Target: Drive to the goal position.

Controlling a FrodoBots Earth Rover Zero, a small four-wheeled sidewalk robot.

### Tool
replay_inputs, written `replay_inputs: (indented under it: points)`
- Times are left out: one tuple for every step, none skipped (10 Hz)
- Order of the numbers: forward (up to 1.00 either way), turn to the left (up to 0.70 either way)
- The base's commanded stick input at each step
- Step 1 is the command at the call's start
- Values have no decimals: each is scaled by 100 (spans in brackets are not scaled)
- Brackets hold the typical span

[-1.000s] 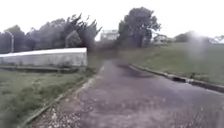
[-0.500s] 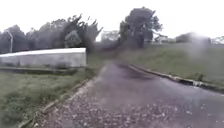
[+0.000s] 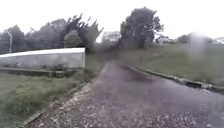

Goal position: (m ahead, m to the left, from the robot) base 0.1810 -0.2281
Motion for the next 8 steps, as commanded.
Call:
replay_inputs:
  points:
    - [70, 0]
    - [49, 0]
    - [20, 0]
    - [0, 0]
    - [0, 0]
    - [0, 0]
    - [0, 0]
    - [0, 0]
